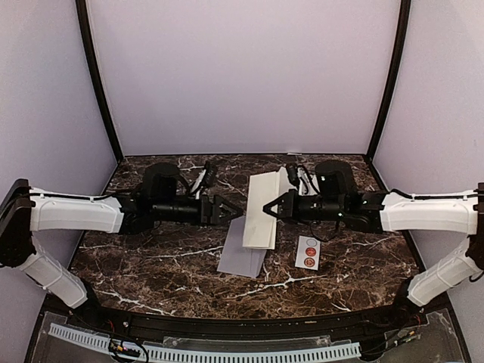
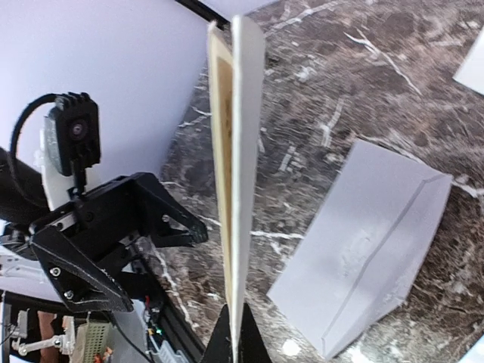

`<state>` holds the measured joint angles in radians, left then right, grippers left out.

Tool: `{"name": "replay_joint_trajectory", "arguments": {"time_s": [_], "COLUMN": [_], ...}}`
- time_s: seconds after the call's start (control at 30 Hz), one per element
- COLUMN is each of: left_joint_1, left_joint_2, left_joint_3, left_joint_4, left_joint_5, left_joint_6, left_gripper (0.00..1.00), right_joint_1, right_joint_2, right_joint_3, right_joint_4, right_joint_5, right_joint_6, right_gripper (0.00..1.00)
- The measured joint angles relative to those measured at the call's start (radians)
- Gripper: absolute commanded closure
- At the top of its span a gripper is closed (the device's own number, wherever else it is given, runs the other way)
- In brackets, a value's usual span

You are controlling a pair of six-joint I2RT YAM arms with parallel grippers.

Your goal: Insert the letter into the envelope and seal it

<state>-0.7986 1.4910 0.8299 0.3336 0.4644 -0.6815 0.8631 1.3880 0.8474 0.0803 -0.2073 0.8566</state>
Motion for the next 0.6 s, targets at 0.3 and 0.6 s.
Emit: {"name": "replay_joint_trajectory", "arguments": {"time_s": [0.3, 0.6], "left_joint_1": [0.0, 0.0], "left_joint_2": [-0.081, -0.103], "left_joint_3": [-0.054, -0.098], "left_joint_4": [0.109, 0.197], "left_joint_5": [0.216, 0.329], "left_joint_6": [-0.055, -0.121], "left_gripper": [0.41, 0.71], "right_joint_1": [-0.004, -0.005], "right_joint_2": [-0.099, -0.101], "right_joint_3": [-0.021, -0.037], "right_joint_4": [0.266, 0.354], "right_joint_5": [-0.137, -0.195], "right_joint_6": [-0.004, 0.016], "right_gripper": [1.0, 1.0]}}
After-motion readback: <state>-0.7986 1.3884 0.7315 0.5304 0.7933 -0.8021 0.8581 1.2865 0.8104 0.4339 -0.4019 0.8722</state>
